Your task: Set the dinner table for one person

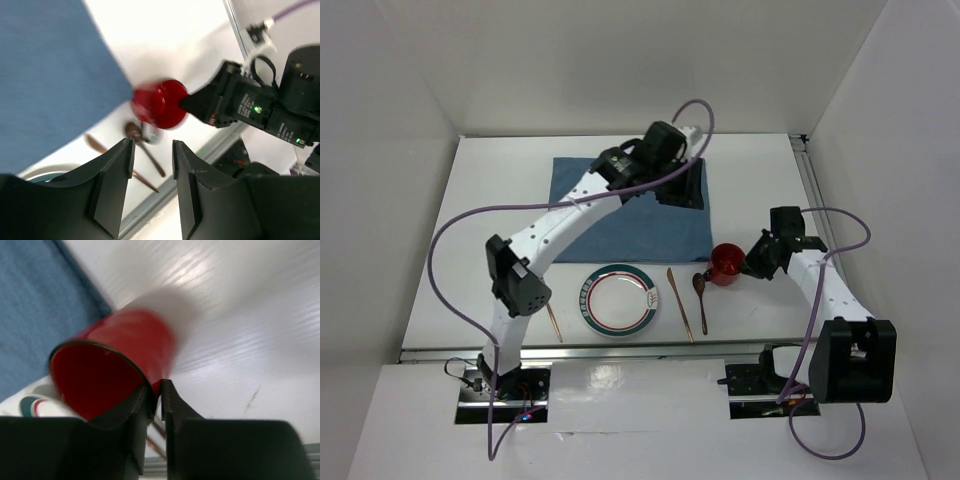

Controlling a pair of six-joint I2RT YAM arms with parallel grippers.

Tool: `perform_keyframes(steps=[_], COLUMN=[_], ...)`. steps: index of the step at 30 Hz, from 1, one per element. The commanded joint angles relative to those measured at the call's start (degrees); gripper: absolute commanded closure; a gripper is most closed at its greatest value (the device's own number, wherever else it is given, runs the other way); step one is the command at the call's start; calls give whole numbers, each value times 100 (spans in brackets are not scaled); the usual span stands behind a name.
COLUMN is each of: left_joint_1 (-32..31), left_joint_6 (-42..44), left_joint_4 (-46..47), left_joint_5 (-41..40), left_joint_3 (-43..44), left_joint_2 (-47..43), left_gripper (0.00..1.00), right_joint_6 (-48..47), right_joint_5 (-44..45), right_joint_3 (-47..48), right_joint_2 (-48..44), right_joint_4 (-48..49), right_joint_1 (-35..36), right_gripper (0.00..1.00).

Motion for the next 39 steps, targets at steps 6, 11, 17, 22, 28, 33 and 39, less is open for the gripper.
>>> perform_keyframes(steps=[6,11,17,22,28,33,39], left_joint_1=[924,1347,1778,1980,2042,2042,2042], left_joint_6=[442,547,600,600,600,600,372], left_joint_4=[-250,-119,-49,56,-5,-75,-170], left_joint_5=[-465,-1071,-1221,-1168,-1107,-923,-922], left_joint_3=[-500,-1660,-2390,-2873,-3217,-3926,-4780], left_joint_2=[-1162,-1910,-2490,-2737,-2737,-3044,-3379], left_gripper=[52,53,38,22,21,21,21], right_joint_6=[-155,-365,-480,-480,-480,-428,-427], right_joint_5=[750,1375,1016,901,1076,1156,1366], right_joint_3=[717,2306,4327,6609,8442,8769,8821], right_joint_2=[207,785,2577,4534,5971,6455,6658], right_joint_4=[259,207,329,-74,-506,-506,-506], right_joint_1=[143,417,575,786,1068,1121,1226], right_gripper=[100,100,100,100,100,100,100])
